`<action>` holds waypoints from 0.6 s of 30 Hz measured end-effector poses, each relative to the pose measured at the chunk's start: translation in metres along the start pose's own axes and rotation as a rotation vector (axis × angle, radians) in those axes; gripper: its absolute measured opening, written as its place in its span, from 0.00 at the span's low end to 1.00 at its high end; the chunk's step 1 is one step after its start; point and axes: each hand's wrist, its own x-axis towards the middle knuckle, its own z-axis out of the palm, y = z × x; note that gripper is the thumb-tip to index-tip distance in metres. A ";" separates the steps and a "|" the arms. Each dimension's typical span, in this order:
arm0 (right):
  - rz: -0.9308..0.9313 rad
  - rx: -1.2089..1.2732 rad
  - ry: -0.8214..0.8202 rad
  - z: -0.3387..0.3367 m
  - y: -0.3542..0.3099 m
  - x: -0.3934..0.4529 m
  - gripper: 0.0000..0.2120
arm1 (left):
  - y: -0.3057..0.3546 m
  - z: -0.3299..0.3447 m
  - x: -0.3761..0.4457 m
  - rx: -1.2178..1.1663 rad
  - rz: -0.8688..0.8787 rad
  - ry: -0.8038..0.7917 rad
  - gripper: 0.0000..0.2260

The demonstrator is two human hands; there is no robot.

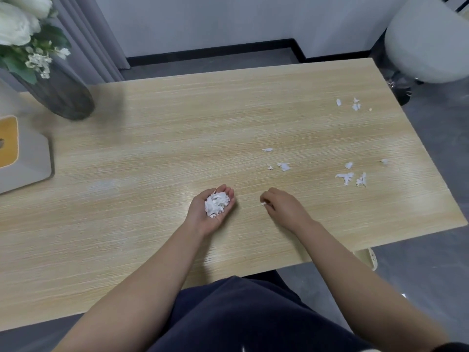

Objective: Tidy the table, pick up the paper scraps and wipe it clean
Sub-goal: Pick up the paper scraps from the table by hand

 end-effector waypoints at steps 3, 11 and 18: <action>0.080 0.058 0.032 -0.001 -0.003 0.000 0.07 | 0.001 0.000 -0.003 0.030 -0.019 0.005 0.21; 0.095 0.443 0.411 -0.046 -0.061 -0.016 0.06 | -0.003 0.012 -0.014 0.100 -0.047 0.028 0.16; -0.183 0.240 0.325 -0.045 -0.091 -0.020 0.07 | -0.023 0.034 -0.018 0.152 -0.094 -0.041 0.14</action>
